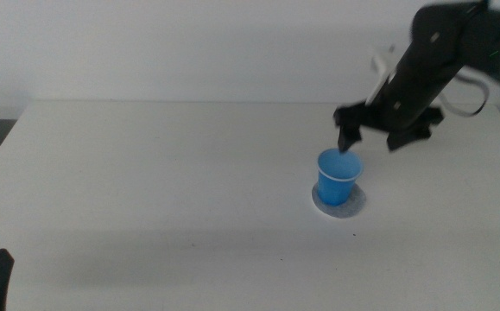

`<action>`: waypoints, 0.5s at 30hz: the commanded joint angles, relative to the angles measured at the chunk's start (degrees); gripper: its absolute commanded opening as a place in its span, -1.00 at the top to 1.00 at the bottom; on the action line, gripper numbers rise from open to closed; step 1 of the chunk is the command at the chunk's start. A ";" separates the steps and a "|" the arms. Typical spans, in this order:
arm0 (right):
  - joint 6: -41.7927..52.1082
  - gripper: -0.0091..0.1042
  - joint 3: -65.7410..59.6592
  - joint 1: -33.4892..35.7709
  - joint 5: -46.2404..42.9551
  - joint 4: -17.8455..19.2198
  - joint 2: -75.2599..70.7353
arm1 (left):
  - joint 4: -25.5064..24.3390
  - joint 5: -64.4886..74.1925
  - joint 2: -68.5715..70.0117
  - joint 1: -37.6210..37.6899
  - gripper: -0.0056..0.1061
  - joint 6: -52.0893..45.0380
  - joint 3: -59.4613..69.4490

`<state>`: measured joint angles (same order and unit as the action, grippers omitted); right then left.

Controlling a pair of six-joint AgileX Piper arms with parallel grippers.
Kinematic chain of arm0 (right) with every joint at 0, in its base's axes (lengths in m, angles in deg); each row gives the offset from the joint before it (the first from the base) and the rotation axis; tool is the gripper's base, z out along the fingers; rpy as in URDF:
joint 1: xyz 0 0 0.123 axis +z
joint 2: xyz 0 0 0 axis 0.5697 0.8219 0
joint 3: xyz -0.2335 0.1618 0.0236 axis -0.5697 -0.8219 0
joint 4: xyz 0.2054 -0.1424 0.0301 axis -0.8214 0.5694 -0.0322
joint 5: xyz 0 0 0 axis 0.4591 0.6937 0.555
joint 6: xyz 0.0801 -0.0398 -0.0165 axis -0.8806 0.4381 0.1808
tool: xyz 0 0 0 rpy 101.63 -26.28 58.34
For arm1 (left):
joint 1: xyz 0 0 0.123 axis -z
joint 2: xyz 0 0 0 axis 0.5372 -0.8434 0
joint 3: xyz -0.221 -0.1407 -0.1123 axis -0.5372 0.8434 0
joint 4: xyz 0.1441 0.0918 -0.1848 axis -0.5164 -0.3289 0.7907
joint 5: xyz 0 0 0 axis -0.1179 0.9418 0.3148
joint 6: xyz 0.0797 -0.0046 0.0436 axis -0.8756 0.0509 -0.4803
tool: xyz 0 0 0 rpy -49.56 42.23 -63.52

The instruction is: Place an empty cup on a cup mat.

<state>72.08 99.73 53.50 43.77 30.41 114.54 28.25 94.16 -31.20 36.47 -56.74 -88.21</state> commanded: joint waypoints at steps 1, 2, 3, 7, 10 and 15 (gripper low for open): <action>1.66 -0.41 0.30 -0.72 0.12 0.59 -5.53 | 0.13 -0.73 0.21 0.06 -0.78 0.16 -0.02; 3.28 -0.41 0.30 -1.13 -0.03 0.18 -7.65 | 0.13 -0.73 0.21 0.06 -0.78 0.16 -0.02; 5.80 -0.41 0.19 -1.62 -0.14 0.06 -9.74 | 0.13 -0.73 0.21 0.06 -0.78 0.16 -0.02; 7.82 -0.41 -1.86 -4.30 -0.30 -0.06 -17.99 | 0.13 -0.73 0.21 0.06 -0.78 0.16 -0.02; 7.72 -0.41 -8.63 -6.36 -3.23 -0.06 -25.63 | 0.13 -0.73 0.21 0.06 -0.78 0.16 -0.02; 6.96 -0.41 -26.59 -9.77 -13.39 0.46 -41.09 | 0.13 -0.73 0.21 0.06 -0.78 0.16 -0.02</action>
<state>79.06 77.81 45.05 33.62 30.10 77.95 28.25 94.16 -31.20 36.47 -56.74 -88.21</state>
